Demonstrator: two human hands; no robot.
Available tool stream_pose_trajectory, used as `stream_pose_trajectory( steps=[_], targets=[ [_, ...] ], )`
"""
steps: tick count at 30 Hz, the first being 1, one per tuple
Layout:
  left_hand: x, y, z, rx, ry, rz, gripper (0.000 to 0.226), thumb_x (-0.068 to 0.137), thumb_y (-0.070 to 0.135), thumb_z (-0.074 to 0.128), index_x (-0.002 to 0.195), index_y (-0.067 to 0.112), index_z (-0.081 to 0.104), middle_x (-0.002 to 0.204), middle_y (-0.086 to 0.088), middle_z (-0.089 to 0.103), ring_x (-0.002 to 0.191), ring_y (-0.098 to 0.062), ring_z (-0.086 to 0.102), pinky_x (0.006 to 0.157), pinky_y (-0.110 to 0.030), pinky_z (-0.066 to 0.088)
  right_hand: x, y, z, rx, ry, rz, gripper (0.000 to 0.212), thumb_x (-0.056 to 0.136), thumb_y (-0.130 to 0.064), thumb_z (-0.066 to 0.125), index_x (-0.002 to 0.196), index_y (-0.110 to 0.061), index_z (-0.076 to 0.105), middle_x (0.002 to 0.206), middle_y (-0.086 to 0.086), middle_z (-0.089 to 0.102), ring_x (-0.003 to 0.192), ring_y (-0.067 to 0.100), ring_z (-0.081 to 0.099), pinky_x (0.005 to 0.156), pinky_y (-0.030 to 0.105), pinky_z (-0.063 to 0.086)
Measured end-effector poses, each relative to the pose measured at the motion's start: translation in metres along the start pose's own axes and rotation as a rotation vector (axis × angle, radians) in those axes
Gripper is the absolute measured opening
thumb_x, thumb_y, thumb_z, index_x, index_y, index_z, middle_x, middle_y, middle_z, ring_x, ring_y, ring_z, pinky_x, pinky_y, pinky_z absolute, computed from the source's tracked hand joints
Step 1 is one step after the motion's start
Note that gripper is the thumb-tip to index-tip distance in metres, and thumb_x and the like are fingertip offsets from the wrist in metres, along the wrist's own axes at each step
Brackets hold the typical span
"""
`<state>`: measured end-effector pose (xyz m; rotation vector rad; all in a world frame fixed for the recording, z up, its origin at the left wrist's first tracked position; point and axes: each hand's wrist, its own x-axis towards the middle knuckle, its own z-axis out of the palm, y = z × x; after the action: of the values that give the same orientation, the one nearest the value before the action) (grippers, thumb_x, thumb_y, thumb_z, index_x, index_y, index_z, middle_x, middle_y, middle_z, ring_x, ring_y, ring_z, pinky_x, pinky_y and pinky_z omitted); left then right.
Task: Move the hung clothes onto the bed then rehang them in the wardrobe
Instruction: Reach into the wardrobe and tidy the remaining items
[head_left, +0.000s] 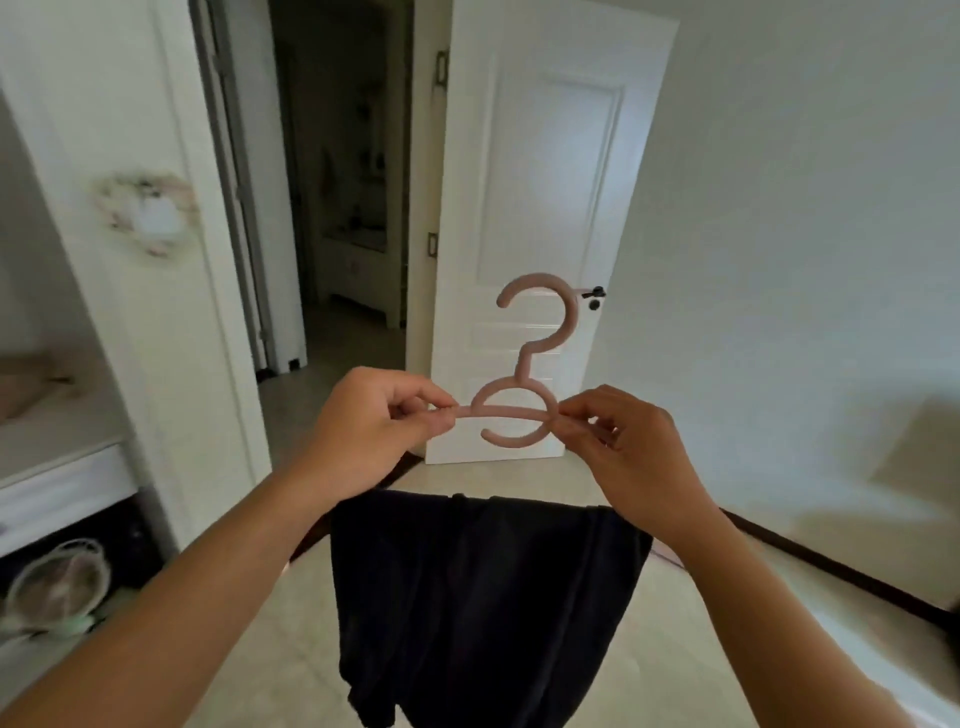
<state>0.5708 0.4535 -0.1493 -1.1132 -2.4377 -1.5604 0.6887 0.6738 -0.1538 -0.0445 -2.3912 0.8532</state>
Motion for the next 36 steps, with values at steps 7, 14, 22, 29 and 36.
stream_pose_trajectory(
  steps=[7, 14, 22, 29, 36],
  targets=[
    [-0.012, -0.058, -0.117, 0.041, 0.235, -0.105, 0.012, 0.084, 0.020, 0.074, 0.092, 0.029, 0.077, 0.070, 0.017, 0.068, 0.067, 0.000, 0.060, 0.062, -0.013, 0.044, 0.081, -0.065, 0.113, 0.126, -0.130, -0.171, 0.013, 0.089, -0.030, 0.069, 0.085, -0.042, 0.066, 0.083, -0.022, 0.065, 0.084, -0.003, 0.058, 0.070, 0.004, 0.042],
    [-0.019, -0.128, -0.216, 0.086, 0.434, -0.208, 0.014, 0.080, 0.019, 0.078, 0.084, 0.033, 0.079, 0.072, -0.001, 0.071, 0.067, -0.025, 0.061, 0.068, -0.035, 0.054, 0.161, -0.112, 0.231, 0.189, -0.295, -0.324, 0.005, 0.086, -0.034, 0.070, 0.088, -0.032, 0.073, 0.078, -0.021, 0.065, 0.079, 0.001, 0.059, 0.063, 0.010, 0.044],
    [-0.027, -0.194, -0.325, 0.188, 0.613, -0.309, 0.017, 0.081, 0.015, 0.076, 0.084, 0.032, 0.078, 0.074, -0.002, 0.072, 0.072, -0.023, 0.063, 0.077, -0.040, 0.054, 0.248, -0.184, 0.353, 0.192, -0.512, -0.479, 0.014, 0.088, -0.044, 0.066, 0.088, -0.032, 0.073, 0.072, -0.021, 0.064, 0.075, -0.002, 0.060, 0.063, 0.016, 0.048],
    [-0.031, -0.250, -0.425, 0.292, 0.715, -0.385, 0.016, 0.085, 0.009, 0.072, 0.084, 0.025, 0.075, 0.078, 0.004, 0.073, 0.073, -0.010, 0.065, 0.073, -0.018, 0.049, 0.299, -0.274, 0.443, 0.157, -0.636, -0.636, 0.020, 0.093, -0.040, 0.064, 0.079, -0.025, 0.066, 0.071, -0.004, 0.066, 0.064, 0.012, 0.059, 0.061, 0.026, 0.048],
    [-0.032, -0.306, -0.546, 0.396, 0.739, -0.367, 0.012, 0.091, 0.013, 0.066, 0.093, 0.022, 0.074, 0.083, 0.011, 0.072, 0.081, -0.001, 0.066, 0.079, -0.018, 0.048, 0.338, -0.377, 0.528, 0.210, -0.720, -0.675, 0.025, 0.093, -0.027, 0.065, 0.075, -0.011, 0.064, 0.047, -0.007, 0.061, 0.041, 0.009, 0.062, 0.052, 0.021, 0.052]
  ],
)
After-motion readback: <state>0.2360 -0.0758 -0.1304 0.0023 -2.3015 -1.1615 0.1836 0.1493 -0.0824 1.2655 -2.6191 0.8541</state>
